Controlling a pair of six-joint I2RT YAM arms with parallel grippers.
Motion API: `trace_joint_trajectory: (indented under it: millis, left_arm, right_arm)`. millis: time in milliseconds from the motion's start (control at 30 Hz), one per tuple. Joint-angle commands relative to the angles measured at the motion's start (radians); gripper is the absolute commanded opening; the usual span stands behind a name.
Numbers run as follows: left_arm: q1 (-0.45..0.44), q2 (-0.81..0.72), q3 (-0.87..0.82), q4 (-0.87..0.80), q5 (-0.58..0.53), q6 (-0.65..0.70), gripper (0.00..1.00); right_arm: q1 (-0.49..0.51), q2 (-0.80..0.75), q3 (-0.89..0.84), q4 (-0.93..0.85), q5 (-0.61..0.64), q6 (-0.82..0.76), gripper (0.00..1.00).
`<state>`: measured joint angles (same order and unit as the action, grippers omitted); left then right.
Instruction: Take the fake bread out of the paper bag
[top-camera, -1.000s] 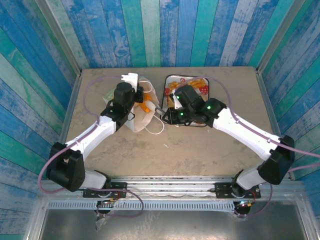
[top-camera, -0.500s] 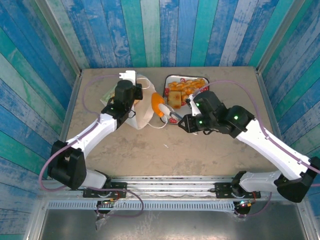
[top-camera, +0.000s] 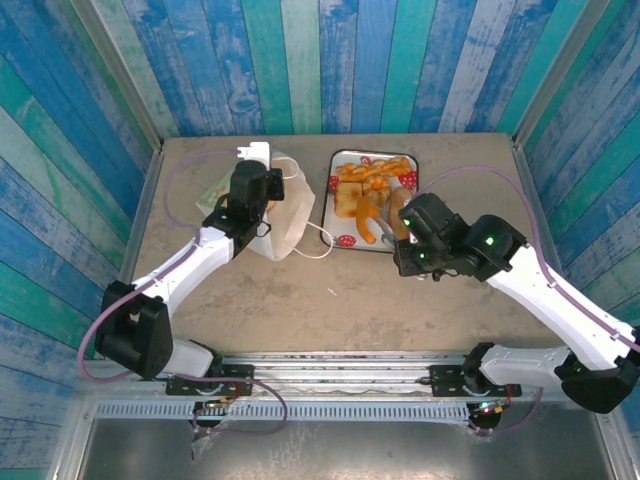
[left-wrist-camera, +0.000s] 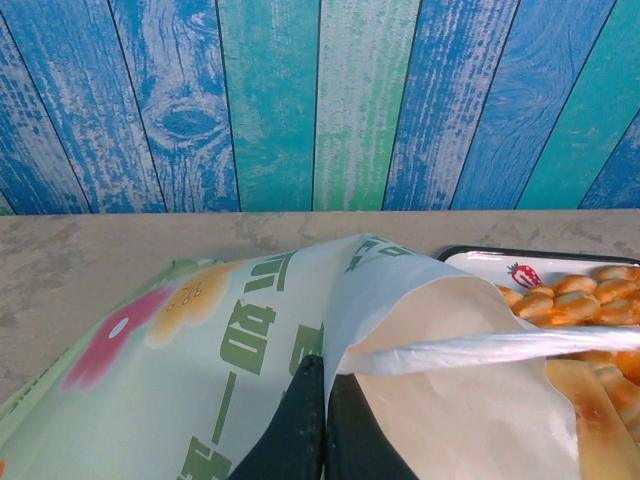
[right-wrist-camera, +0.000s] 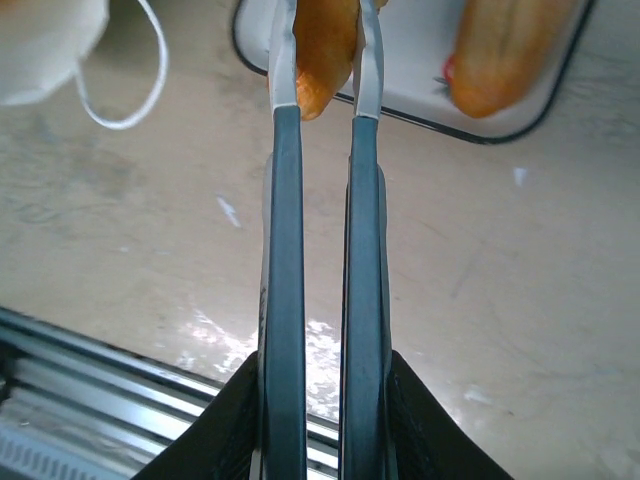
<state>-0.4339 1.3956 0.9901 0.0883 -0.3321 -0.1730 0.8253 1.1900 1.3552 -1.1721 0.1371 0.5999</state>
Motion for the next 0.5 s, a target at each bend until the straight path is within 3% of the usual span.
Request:
trace_joint_trajectory:
  millis: [0,467]
  left_arm:
    - [-0.002,-0.013,0.015,0.013,-0.021,-0.007,0.00]
    - [-0.002,-0.019,0.002,0.020,-0.044,-0.005,0.00]
  right_arm:
    - [0.007,0.040,0.036,-0.052,0.105,0.017,0.03]
    - [0.062,0.279,0.208,-0.179,0.293,0.020,0.04]
